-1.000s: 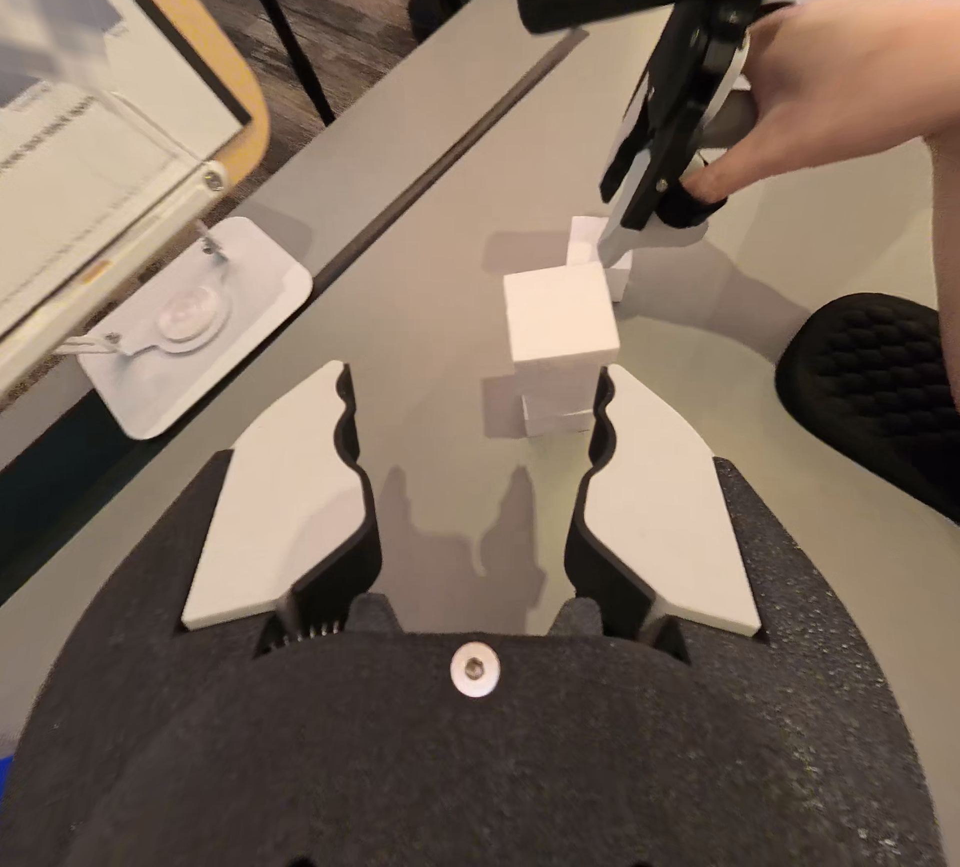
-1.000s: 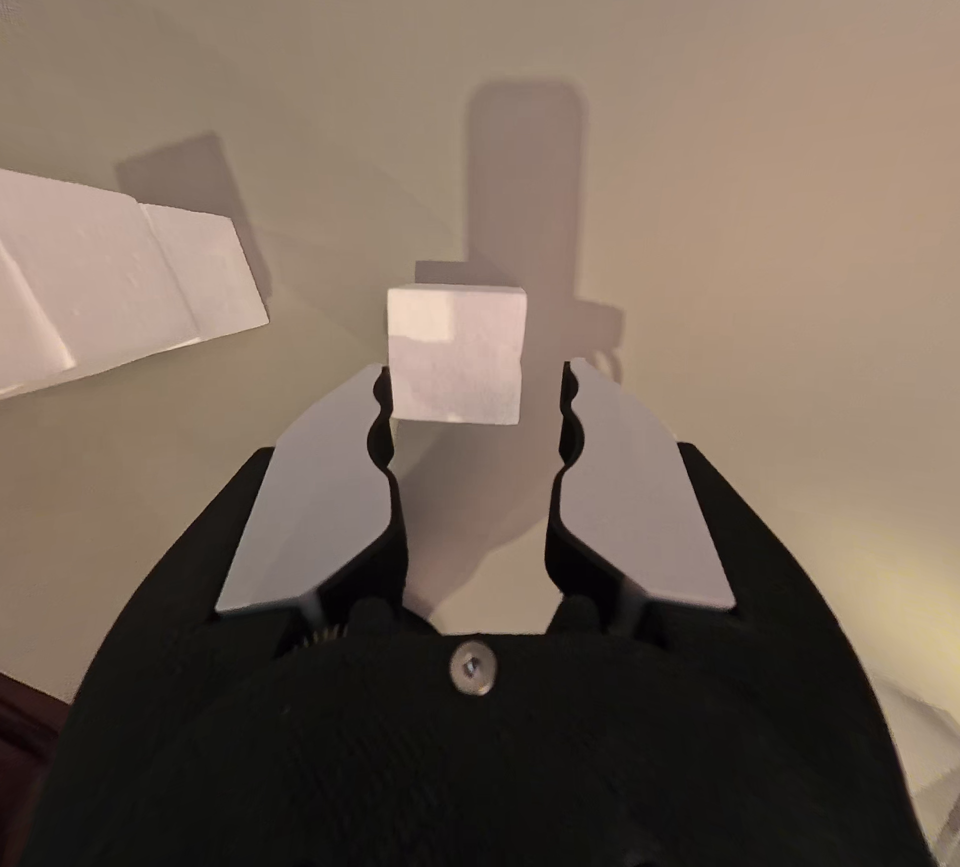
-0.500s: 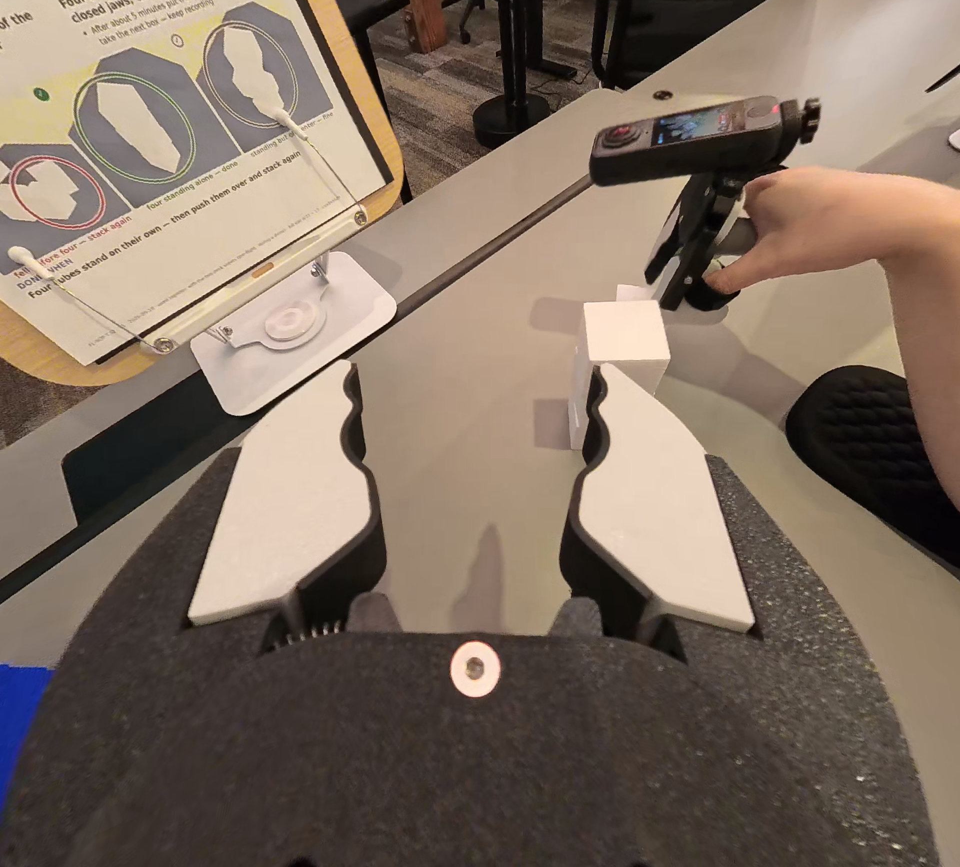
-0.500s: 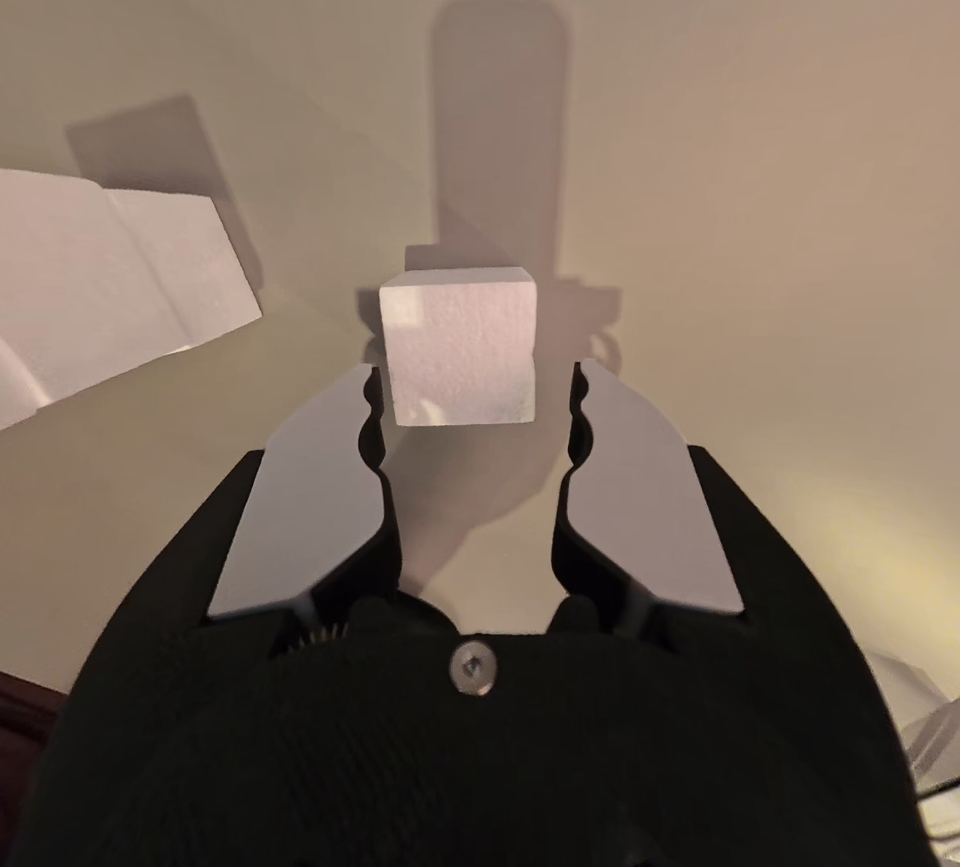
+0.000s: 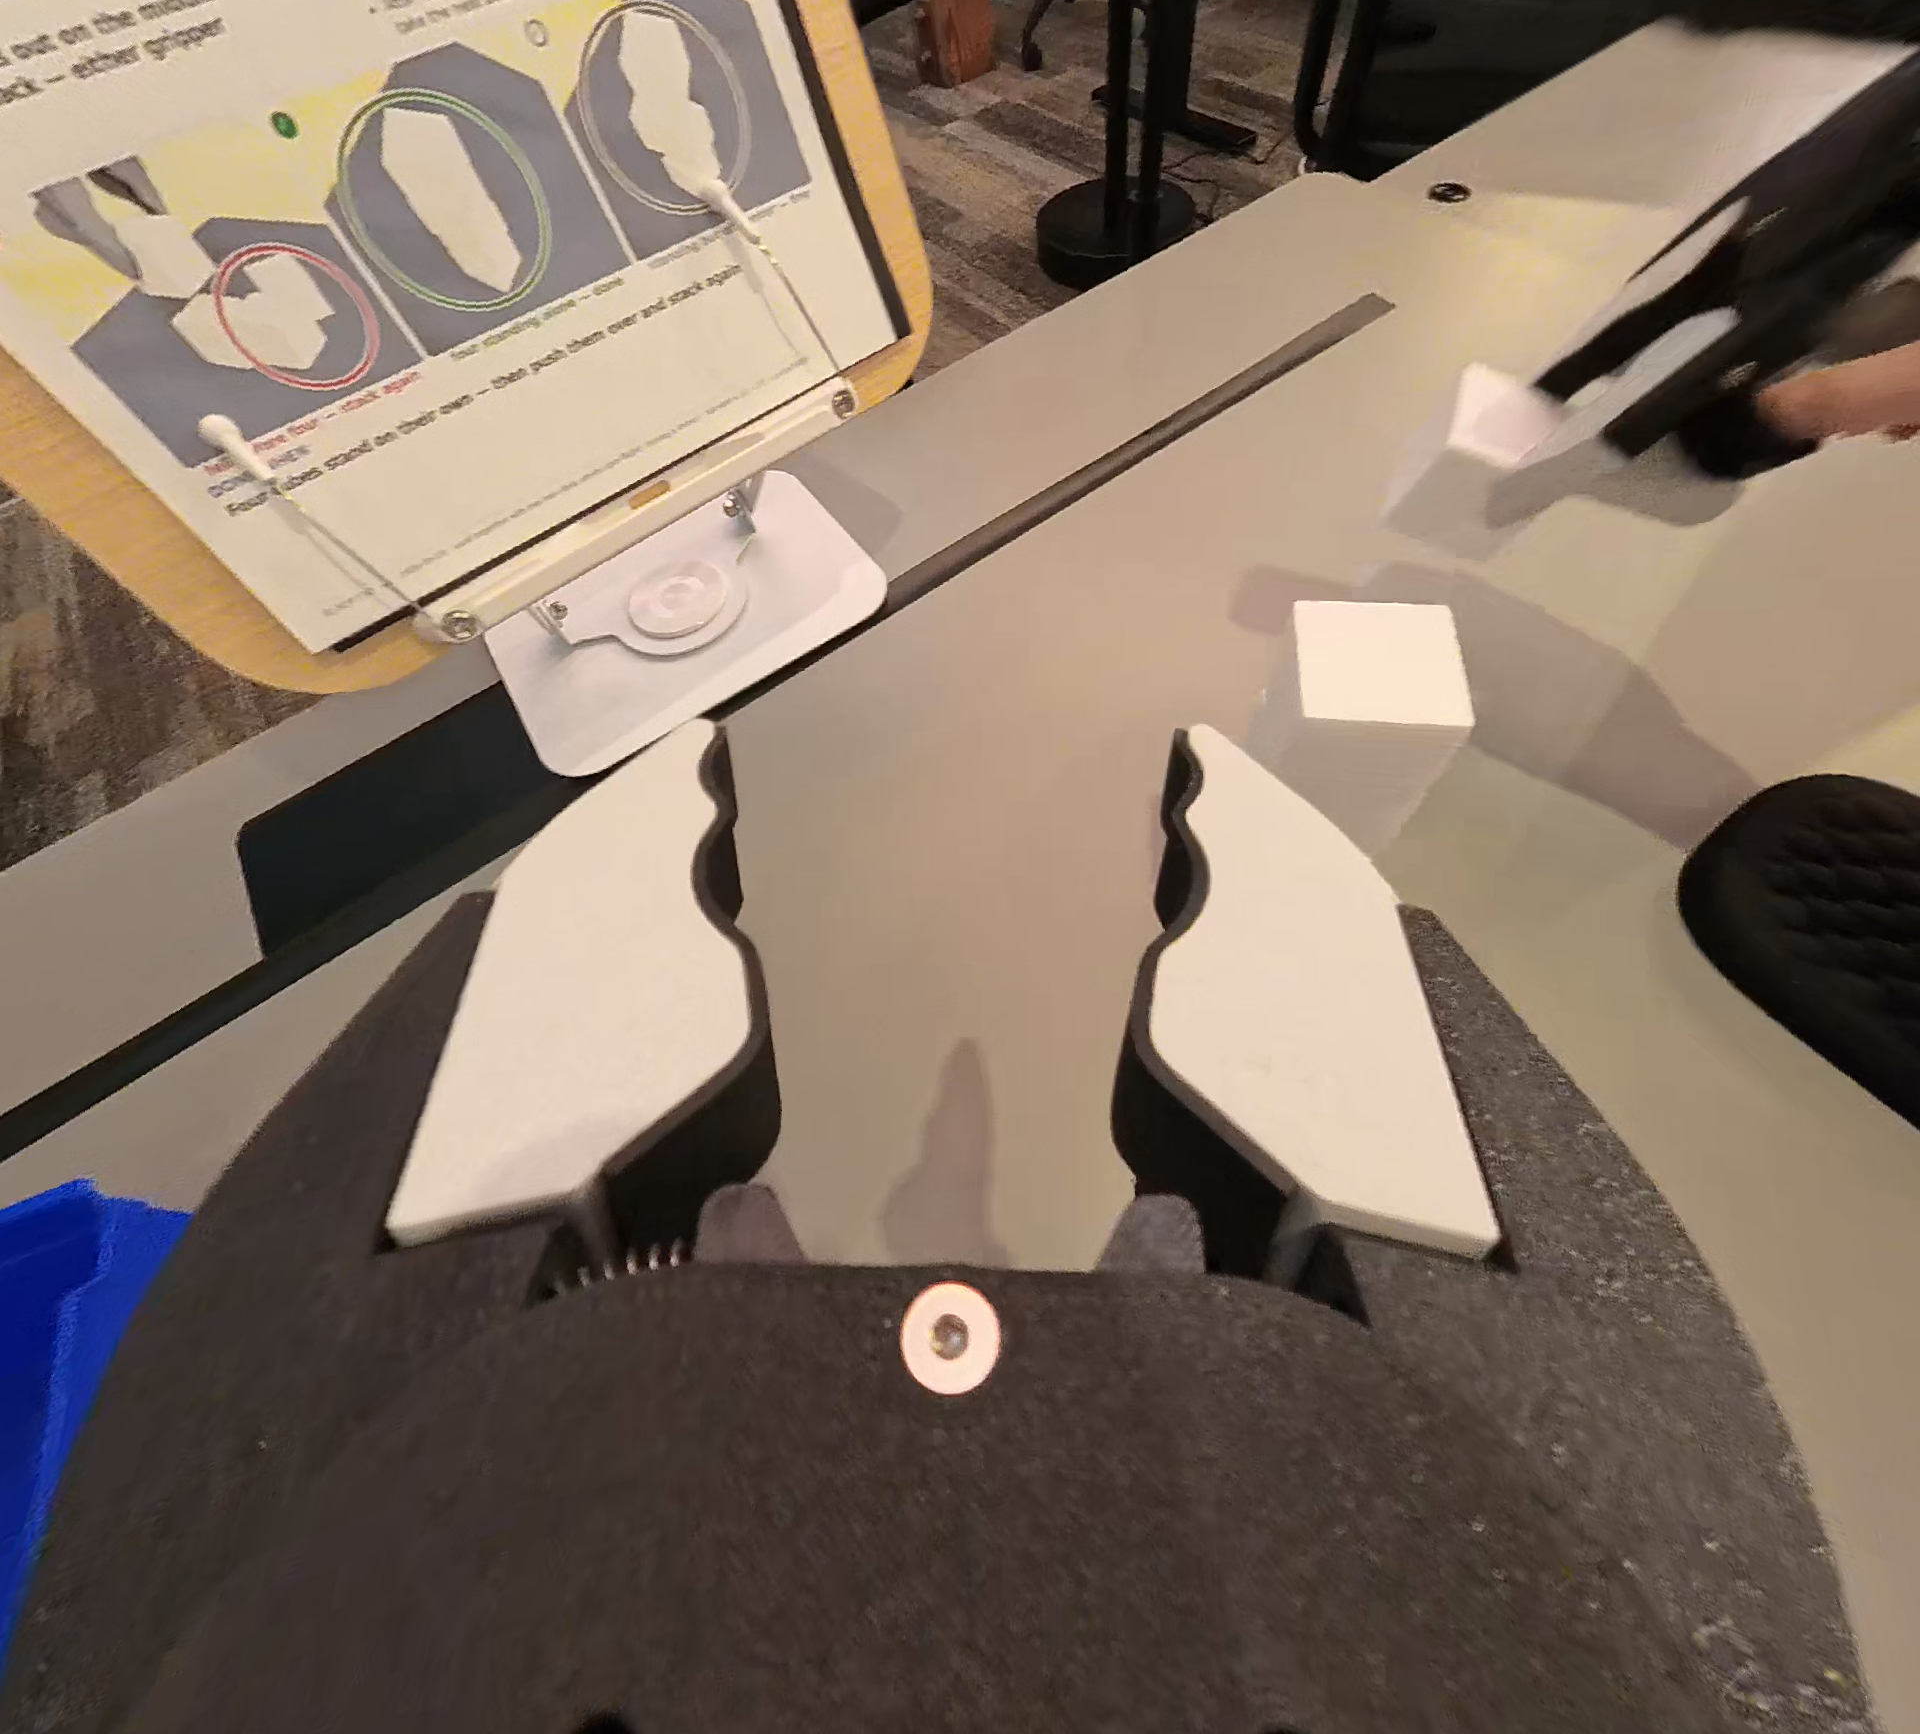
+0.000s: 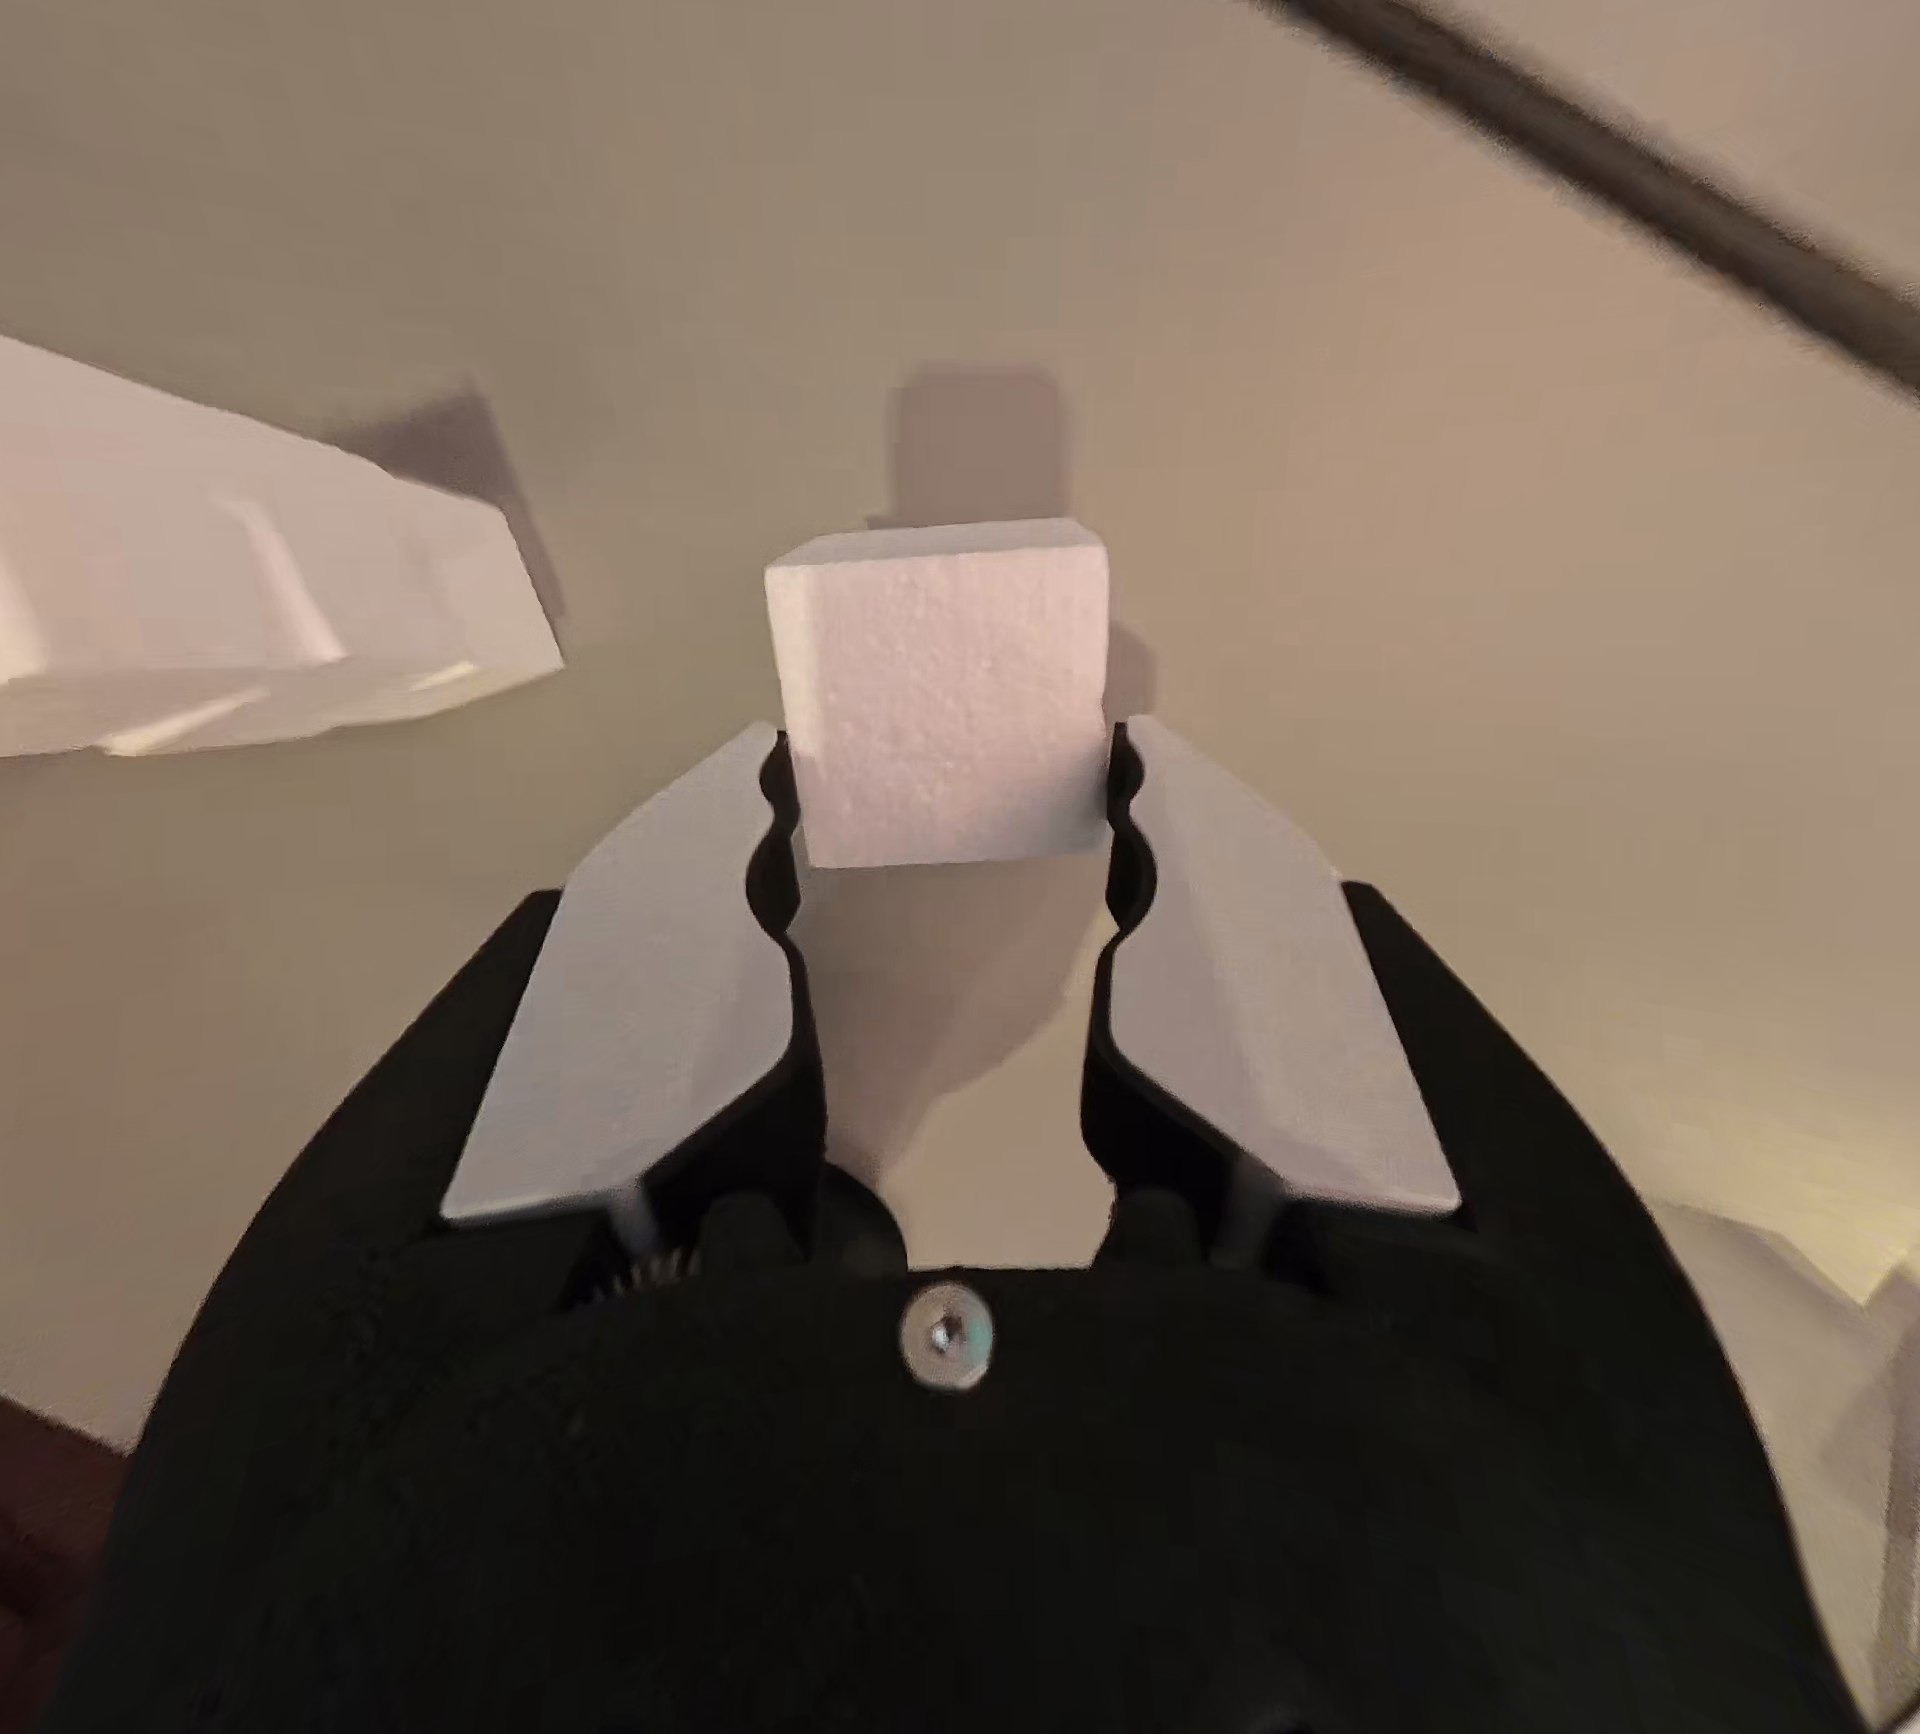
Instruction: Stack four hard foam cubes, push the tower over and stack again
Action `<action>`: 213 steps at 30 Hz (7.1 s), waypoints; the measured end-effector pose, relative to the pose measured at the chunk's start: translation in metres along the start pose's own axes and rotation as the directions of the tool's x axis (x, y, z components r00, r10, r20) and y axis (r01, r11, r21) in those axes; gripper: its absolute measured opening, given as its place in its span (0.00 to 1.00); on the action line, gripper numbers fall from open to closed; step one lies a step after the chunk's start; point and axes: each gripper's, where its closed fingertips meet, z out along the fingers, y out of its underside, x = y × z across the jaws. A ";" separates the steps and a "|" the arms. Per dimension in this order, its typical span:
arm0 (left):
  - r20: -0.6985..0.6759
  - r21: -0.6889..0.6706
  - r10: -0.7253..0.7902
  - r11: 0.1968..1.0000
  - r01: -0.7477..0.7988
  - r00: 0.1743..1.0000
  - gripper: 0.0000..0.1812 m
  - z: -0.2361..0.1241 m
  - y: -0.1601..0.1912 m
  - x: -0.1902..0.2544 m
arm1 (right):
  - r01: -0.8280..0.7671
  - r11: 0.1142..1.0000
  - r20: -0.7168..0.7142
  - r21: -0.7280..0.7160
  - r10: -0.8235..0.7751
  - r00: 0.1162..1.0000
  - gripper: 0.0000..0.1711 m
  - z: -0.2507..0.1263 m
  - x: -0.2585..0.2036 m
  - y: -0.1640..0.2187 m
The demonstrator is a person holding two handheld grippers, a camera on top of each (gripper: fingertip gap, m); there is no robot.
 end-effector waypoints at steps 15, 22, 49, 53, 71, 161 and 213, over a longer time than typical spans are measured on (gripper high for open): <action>0.020 -0.032 0.007 0.999 -0.006 1.000 0.42 0.004 0.004 -0.004 | 0.230 0.922 0.104 0.311 -0.274 0.956 0.34 -0.083 -0.135 -0.054; 0.008 -0.063 0.029 0.998 -0.029 1.000 0.42 0.008 0.008 0.004 | 0.233 0.951 0.141 0.203 -0.264 0.954 0.34 -0.066 -0.146 -0.043; -0.007 -0.119 0.048 0.992 -0.048 0.999 0.43 0.014 0.016 0.011 | 0.223 0.965 0.083 0.137 -0.235 0.968 0.34 -0.049 -0.141 -0.042; -0.009 -0.123 0.049 0.991 -0.050 0.999 0.43 0.015 0.017 0.011 | 0.244 0.956 0.058 0.161 -0.256 0.965 0.37 -0.052 -0.140 -0.046; 0.054 -0.051 -0.038 0.998 0.041 0.998 0.40 -0.015 0.016 -0.031 | 0.286 0.788 -0.260 0.545 -0.166 0.951 0.21 -0.117 -0.032 -0.069; -0.520 -0.717 0.461 0.222 -0.661 0.719 0.41 -0.118 0.318 -0.143 | 0.396 0.883 0.035 0.252 -0.417 0.908 0.00 -0.041 -0.134 -0.054; -0.340 0.011 0.146 0.988 -0.151 0.929 0.34 0.065 0.143 0.057 | 0.382 0.885 0.057 0.265 -0.410 0.910 0.00 -0.046 -0.116 -0.049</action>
